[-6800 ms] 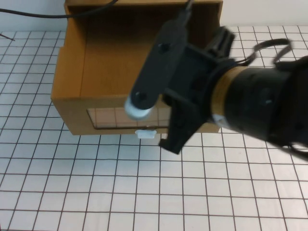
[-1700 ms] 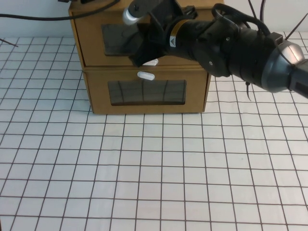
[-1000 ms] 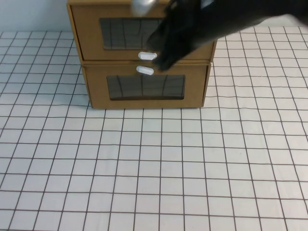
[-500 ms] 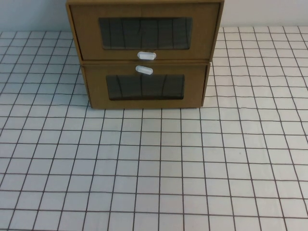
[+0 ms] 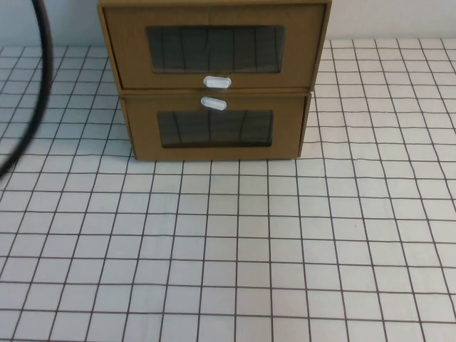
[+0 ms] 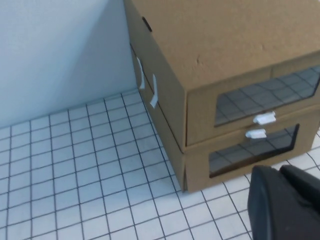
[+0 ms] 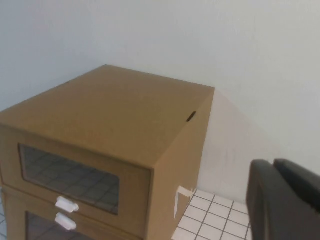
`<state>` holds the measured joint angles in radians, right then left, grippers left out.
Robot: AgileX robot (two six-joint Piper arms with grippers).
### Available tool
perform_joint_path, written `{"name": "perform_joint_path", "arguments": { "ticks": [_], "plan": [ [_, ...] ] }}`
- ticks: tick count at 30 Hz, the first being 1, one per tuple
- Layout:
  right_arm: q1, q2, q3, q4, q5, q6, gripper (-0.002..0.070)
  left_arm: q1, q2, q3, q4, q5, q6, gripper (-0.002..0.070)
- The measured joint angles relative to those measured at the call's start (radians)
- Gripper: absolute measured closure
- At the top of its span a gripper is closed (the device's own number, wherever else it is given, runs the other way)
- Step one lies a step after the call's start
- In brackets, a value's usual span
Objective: Close the shoe box
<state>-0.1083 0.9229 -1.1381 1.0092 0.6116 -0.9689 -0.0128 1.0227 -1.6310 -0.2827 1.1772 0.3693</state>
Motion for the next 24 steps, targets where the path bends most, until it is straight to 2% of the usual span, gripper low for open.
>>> {"name": "perform_joint_path", "arguments": {
  "ticks": [4, 10, 19, 24],
  "plan": [
    [0.035, -0.091, 0.133, 0.044, -0.057, -0.099, 0.0689, -0.047, -0.160, 0.289, 0.001, -0.193, -0.018, 0.0680],
    [0.049, -0.264, 0.288, 0.044, -0.131, -0.122, 0.0689, -0.053, -0.406, 0.682, -0.001, -0.522, -0.041, 0.0680],
    [0.049, -0.554, 0.522, 0.046, -0.089, -0.122, 0.0689, -0.053, -0.654, 1.127, -0.005, -0.749, -0.122, 0.0680],
    [0.049, -0.670, 0.653, 0.016, -0.103, -0.123, 0.0689, -0.053, -0.692, 1.280, -0.005, -0.831, -0.192, 0.0680]
  ]
}}
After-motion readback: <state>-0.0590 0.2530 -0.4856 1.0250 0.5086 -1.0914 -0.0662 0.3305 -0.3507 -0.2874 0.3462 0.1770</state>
